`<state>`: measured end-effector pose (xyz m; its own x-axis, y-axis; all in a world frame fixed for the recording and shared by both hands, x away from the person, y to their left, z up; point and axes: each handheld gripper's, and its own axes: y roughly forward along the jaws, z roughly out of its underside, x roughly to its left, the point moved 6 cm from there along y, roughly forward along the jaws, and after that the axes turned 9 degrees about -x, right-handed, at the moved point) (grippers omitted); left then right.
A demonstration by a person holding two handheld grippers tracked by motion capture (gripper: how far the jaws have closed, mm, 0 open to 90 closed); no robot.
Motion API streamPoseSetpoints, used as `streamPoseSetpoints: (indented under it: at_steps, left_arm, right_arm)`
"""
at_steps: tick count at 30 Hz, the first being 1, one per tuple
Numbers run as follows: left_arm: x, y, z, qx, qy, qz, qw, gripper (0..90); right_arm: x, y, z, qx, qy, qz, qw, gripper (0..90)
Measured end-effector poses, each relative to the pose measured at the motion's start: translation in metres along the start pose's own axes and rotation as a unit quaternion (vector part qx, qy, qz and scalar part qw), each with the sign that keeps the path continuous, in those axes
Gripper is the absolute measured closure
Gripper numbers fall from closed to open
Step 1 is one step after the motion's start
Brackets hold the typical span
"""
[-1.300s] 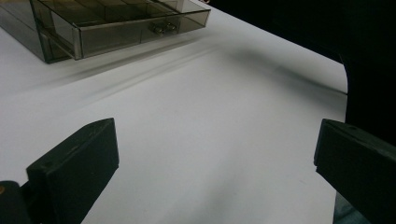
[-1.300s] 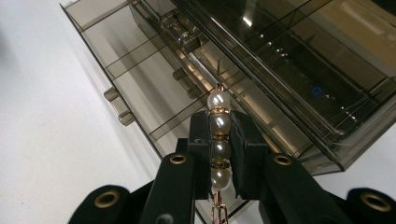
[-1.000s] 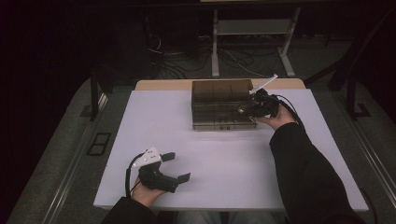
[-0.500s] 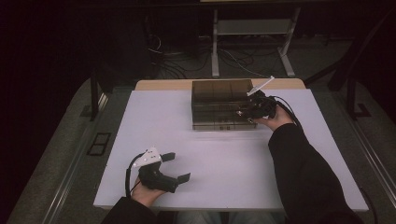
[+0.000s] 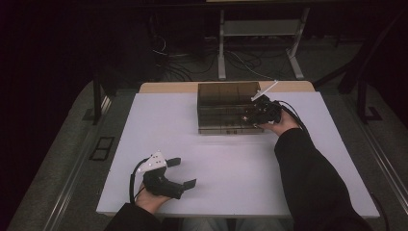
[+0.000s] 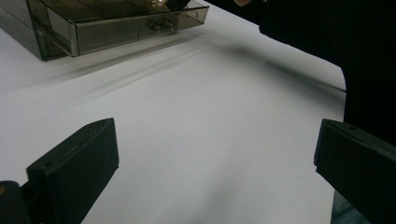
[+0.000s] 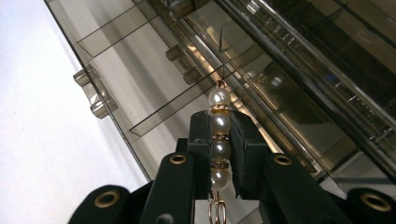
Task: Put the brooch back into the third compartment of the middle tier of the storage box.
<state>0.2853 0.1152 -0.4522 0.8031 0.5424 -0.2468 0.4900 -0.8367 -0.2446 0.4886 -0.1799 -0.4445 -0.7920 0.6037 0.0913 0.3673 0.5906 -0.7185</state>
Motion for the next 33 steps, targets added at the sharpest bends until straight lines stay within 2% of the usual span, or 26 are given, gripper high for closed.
streamPoseSetpoints:
  at_steps: [12,28,33]
  left_arm:
    - [-0.001,0.001,0.001,0.003,-0.002,0.002,1.0000,0.0]
    - [-0.001,0.001,0.001,0.002,-0.002,0.003,1.0000,0.0]
    - [-0.001,0.001,0.001,0.004,0.000,0.003,1.0000,0.0]
  right_arm:
    - [0.001,0.004,0.002,0.010,-0.001,-0.001,0.9999,77.2]
    - [0.009,-0.001,-0.002,0.006,-0.007,0.003,1.0000,68.1]
    - [0.012,-0.007,-0.005,-0.002,-0.009,0.009,0.9999,61.2]
